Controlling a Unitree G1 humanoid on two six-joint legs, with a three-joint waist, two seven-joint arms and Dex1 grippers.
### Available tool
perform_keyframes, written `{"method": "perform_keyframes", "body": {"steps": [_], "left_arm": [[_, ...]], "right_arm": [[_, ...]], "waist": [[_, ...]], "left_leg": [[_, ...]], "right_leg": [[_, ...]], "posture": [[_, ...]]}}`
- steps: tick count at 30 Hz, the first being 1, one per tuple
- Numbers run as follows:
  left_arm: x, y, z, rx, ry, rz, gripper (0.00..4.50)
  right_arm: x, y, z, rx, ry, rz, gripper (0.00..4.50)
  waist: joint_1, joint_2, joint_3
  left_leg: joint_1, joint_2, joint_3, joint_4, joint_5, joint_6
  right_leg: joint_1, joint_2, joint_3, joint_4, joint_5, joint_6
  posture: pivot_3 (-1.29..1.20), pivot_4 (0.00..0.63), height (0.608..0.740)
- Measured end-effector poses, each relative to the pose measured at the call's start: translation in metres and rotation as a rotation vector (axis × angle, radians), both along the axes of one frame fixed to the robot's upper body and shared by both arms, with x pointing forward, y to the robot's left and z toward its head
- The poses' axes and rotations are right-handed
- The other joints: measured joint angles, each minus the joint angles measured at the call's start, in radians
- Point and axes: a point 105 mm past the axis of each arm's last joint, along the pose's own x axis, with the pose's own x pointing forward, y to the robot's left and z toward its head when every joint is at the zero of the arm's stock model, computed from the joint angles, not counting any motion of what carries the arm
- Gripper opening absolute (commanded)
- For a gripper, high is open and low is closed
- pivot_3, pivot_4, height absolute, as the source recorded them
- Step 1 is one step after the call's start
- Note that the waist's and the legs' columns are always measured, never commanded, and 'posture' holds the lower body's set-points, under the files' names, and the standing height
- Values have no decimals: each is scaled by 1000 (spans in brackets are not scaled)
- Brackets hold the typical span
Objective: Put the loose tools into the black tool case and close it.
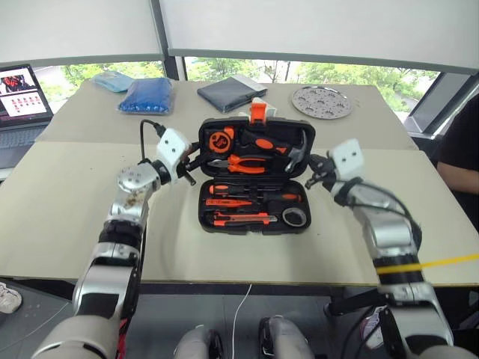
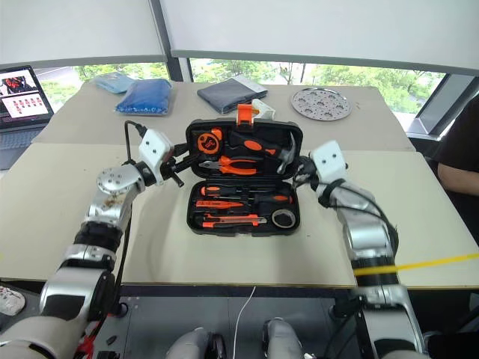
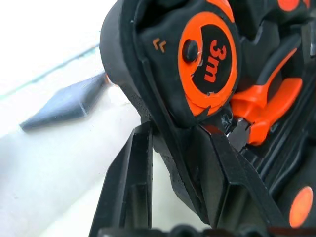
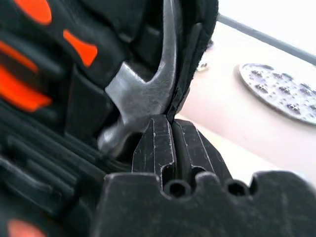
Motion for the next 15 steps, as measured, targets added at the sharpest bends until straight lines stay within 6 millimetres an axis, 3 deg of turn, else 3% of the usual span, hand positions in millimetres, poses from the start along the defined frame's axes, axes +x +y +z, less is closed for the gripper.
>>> {"method": "perform_keyframes", "body": {"steps": [2, 3, 5, 7, 9, 10, 13, 15], "left_arm": [[-10, 1, -6, 4, -29, 6, 1140], [-15, 2, -9, 7, -30, 7, 1487], [-23, 6, -13, -15, 3, 18, 2017], [-33, 27, -22, -42, 87, 63, 2767], [-49, 49, -27, -61, 214, 78, 3495], [-55, 65, -22, -88, 273, 96, 3871], [-78, 95, -2, -71, 400, 82, 3871], [-81, 108, 6, -70, 445, 90, 3871]], "right_arm": [[-13, 0, -9, -24, -43, 5, 0], [-18, -1, -14, -31, -50, 11, 0], [-32, -2, -21, -30, -41, 29, 705], [-46, -13, -32, -25, 25, 31, 1282], [-59, -38, -36, -30, 99, 0, 1961], [-64, -52, -31, -23, 131, -14, 1989], [-96, -70, -17, -84, 238, 66, 1989], [-119, -66, -28, -112, 356, 167, 1989]], "waist": [[0, 0, 0], [0, 0, 0], [0, 0, 0], [0, 0, 0], [-4, 0, 1], [-4, 0, 1], [5, 0, 0], [21, 0, 0]], "left_leg": [[5, 0, 0, 0, 0, 0], [10, 0, 0, 0, 0, 0], [15, 1, 0, -1, 0, 0], [16, 3, -1, 0, 0, 0], [16, 3, 0, 0, 0, 0], [16, 4, -1, 1, 0, -1], [20, 5, -3, -1, 1, -2], [30, 5, -5, -7, -3, -11]], "right_leg": [[4, 0, 1, -3, -2, 3], [10, -1, 1, -3, -4, 5], [15, -1, 2, -4, -6, 7], [16, 0, 2, -3, -6, 7], [14, -1, 4, -1, -6, 7], [15, -1, 4, 0, -6, 7], [18, -1, 3, 0, -8, 4], [28, -1, 2, -6, -9, 3]], "posture": [[0, 150, 718], [0, 150, 718], [0, 150, 718], [0, 150, 718], [0, 150, 718], [0, 150, 718], [0, 150, 718], [0, 150, 718]]}}
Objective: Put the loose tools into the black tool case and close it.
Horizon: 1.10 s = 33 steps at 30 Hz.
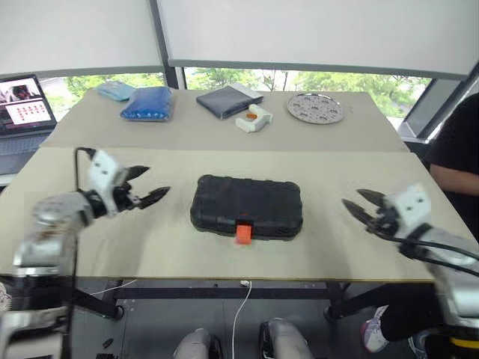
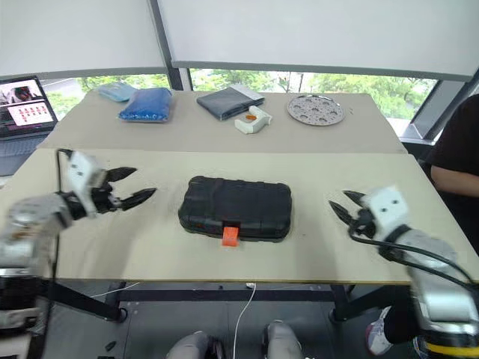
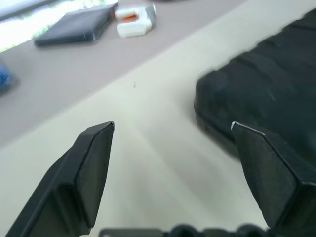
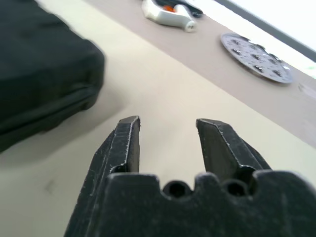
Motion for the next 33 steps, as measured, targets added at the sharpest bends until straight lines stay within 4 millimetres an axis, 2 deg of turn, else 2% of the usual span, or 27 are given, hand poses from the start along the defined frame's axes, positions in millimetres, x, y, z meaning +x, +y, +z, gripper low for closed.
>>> {"method": "perform_keyframes", "body": {"steps": [2, 3, 4, 5, 7, 8, 9, 10, 12, 13, 17, 19, 20, 22, 24, 28, 31, 33], "left_arm": [[11, 0, 5, -19, 10, 0, 3907], [26, -4, 5, -21, 5, 4, 3637], [39, -13, 5, -9, -4, -6, 3388], [55, -24, 2, -1, -8, -23, 3013], [75, -48, -5, 36, -13, -69, 2298], [81, -58, -8, 54, -11, -91, 2036], [90, -72, -14, 83, -8, -118, 1758], [96, -82, -18, 106, -6, -133, 1151], [105, -95, -20, 132, -11, -140, 606], [109, -101, -22, 150, -16, -141, 97], [115, -126, -30, 220, -27, -172, 36], [114, -131, -37, 248, -15, -190, 36], [113, -133, -40, 260, -9, -208, 36], [106, -133, -44, 288, 14, -280, 36], [97, -132, -47, 311, 49, -371, 36], [74, -125, -64, 341, 173, -539, 36], [54, -120, -85, 331, 290, -652, 36], [48, -120, -84, 296, 311, -694, 36]], "right_arm": [[-16, 12, -11, 18, 100, 95, 1483], [-22, 23, -13, 31, 134, 156, 1322], [-26, 33, -15, 31, 155, 204, 928], [-31, 45, -17, 34, 176, 264, 497], [-34, 65, -19, 31, 188, 357, 4], [-34, 72, -19, 28, 188, 387, 0], [-32, 80, -18, 15, 182, 420, 0], [-30, 85, -19, 3, 179, 440, 0], [-27, 92, -21, -20, 182, 468, 0], [-24, 96, -24, -41, 185, 481, 0], [-10, 104, -37, -101, 184, 486, 0], [0, 105, -45, -120, 178, 448, 0], [5, 104, -47, -130, 175, 431, 0], [14, 101, -53, -158, 166, 398, 0], [30, 90, -58, -186, 141, 313, 0], [60, 67, -54, -214, 77, 146, 0], [68, 59, -46, -219, 36, 95, 0], [66, 57, -42, -218, 29, 98, 0]], "waist": [[18, 0, 0], [29, 0, 0], [35, 0, 0], [41, -1, -1], [43, -2, -2], [42, -2, -1], [40, -2, -1], [32, -2, -1], [25, -3, -1], [21, -3, -1], [21, -4, -1], [19, -4, 0], [18, -4, 0], [13, -5, 0], [9, -5, 0], [6, -4, 0], [6, -4, 0], [6, -4, 0]], "left_leg": [[4, 0, -3, -2, -5, 4], [2, -1, -3, -2, -5, 4], [0, -1, -3, -1, -4, 5], [-2, -2, -4, 0, -3, 7], [-5, -3, -4, 2, -1, 4], [-8, -3, -4, 4, 0, 6], [-10, -4, -4, 5, 2, 15], [-14, -4, -4, 9, 2, 17], [-19, -4, -4, 11, 1, 19], [-21, -5, -4, 12, 0, 19], [-23, -6, -3, 12, 0, 20], [-23, -6, -3, 12, 0, 20], [-23, -6, -3, 12, 0, 20], [-23, -5, -3, 14, 0, 19], [-23, -5, -2, 16, 0, 19], [-23, -5, -2, 17, 0, 19], [-25, -5, -2, 17, 0, 19], [-27, -4, -2, 17, 0, 19]], "right_leg": [[5, 0, -1, -3, 0, 0], [3, 0, -1, -3, 1, 1], [3, 0, -1, -4, 1, 2], [3, 1, -1, -4, 2, 2], [1, 1, -1, -5, 5, 2], [0, 1, -1, -5, 5, 2], [0, 2, -1, -6, 5, 2], [-3, 3, -1, -6, 5, 1], [-6, 4, -1, -6, 7, -2], [-8, 4, -2, -6, 7, -1], [-9, 4, -3, -8, 5, 2], [-9, 3, -3, -7, 4, 3], [-9, 3, -3, -7, 1, 8], [-9, 2, -3, -5, 0, 10], [-9, 1, -3, -3, 1, 10], [-11, -1, -2, -2, 3, 10], [-13, 0, -1, -1, 2, 8], [-14, 1, -2, 0, 3, 6]], "posture": [[0, 150, 718], [0, 150, 718], [0, 150, 718], [0, 150, 718], [0, 150, 718], [0, 150, 718], [0, 150, 718], [0, 150, 718], [0, 150, 718], [0, 150, 718], [0, 150, 718], [0, 150, 718], [0, 150, 718], [0, 150, 718], [0, 150, 718], [0, 150, 718], [0, 150, 718], [0, 150, 718]]}}
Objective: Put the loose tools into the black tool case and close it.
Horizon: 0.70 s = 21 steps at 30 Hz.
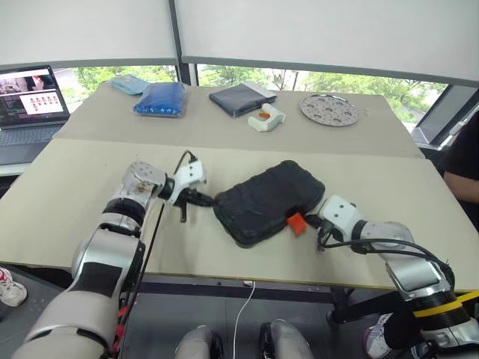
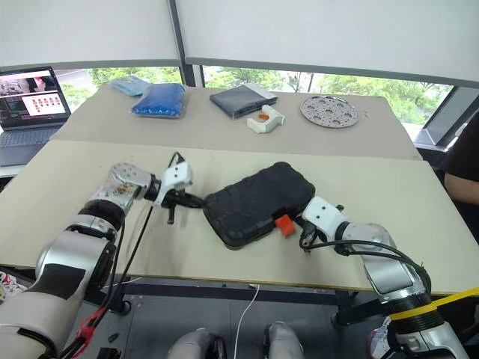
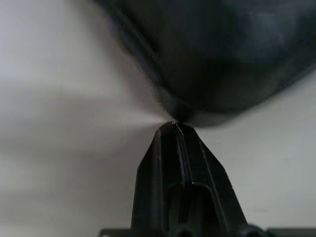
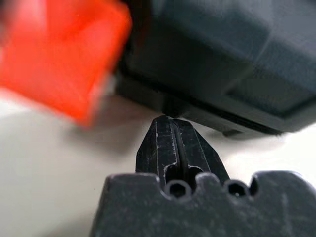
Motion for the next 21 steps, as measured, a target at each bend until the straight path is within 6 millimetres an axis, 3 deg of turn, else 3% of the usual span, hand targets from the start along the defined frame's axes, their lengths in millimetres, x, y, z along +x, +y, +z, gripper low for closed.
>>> {"method": "perform_keyframes", "body": {"steps": [3, 6, 10, 15, 19, 21], "left_arm": [[3, 2, 29, -116, -7, 26, 36], [3, -2, 68, -262, -8, 39, 36], [-2, -31, 102, -391, -56, 9, 36], [11, -91, 74, -508, -43, 132, 36], [14, -105, 44, -452, -50, 192, 36], [13, -107, 39, -408, -103, 170, 36]], "right_arm": [[-15, 3, 12, 20, -11, 48, 0], [-28, -2, 24, 45, -17, 38, 0], [-33, -8, 38, 129, -23, -39, 0], [-40, 10, 43, 253, -15, -65, 0], [-40, 12, 33, 283, 12, -113, 0], [-41, 15, 28, 292, 21, -123, 0]], "waist": [[1, 0, 0], [2, 0, 0], [4, 0, 0], [5, 0, 0], [-4, 1, 0], [-2, 1, 0]], "left_leg": [[-1, 0, 0, 0, 0, 0], [-1, 0, -1, 0, 0, 0], [4, -1, -1, 0, 0, 0], [10, 0, -5, 0, -1, 2], [11, 0, -5, -1, 0, 1], [11, 0, -5, -1, 0, 0]], "right_leg": [[-1, 0, 0, 0, 3, -5], [0, 0, -1, -1, -1, 3], [6, -1, 0, -1, -1, 4], [14, -2, 2, -2, -1, 4], [13, 0, 1, -2, -1, 3], [13, 1, 1, -2, -1, 2]], "posture": [[0, 150, 718], [0, 150, 718], [0, 150, 718], [0, 150, 718], [0, 150, 718], [0, 150, 718]]}}
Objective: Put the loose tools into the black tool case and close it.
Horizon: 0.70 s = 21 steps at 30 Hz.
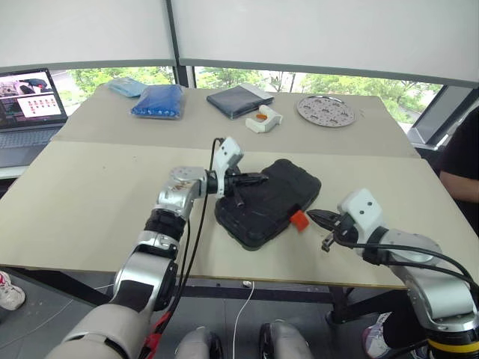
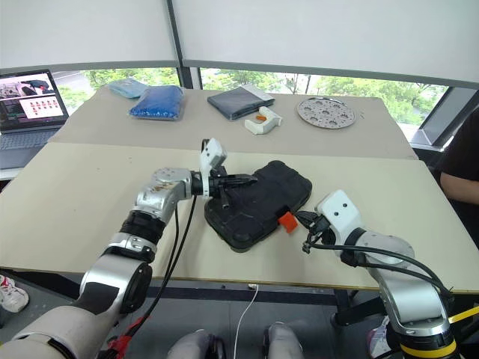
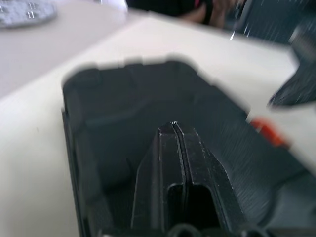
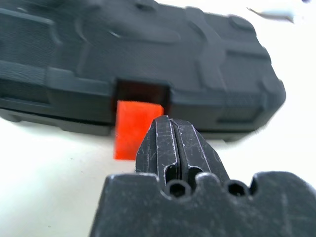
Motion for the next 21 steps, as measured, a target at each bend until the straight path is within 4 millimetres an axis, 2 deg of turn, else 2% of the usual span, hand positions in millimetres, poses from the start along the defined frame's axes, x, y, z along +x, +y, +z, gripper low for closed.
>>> {"method": "perform_keyframes", "body": {"steps": [5, 15, 21], "left_arm": [[-2, 1, -8, 96, -98, -26, 36], [-5, 1, -9, 111, -116, -47, 36], [-8, -2, -10, 128, -131, -73, 36]], "right_arm": [[-2, 7, -13, 25, 29, -26, 0], [2, 11, -38, 48, 92, -82, 0], [5, 10, -44, 57, 103, -104, 0]], "waist": [[0, 3, -4], [1, 6, -7], [4, 7, -7]], "left_leg": [[3, 0, 0, 0, -1, 0], [4, 1, 0, -1, -1, 1], [4, 1, 0, -1, -1, 1]], "right_leg": [[2, -2, 1, 0, 0, 0], [3, -1, 0, 0, 0, 0], [3, -1, 0, 0, 0, 0]], "posture": [[0, 150, 718], [0, 150, 718], [0, 150, 718]]}}
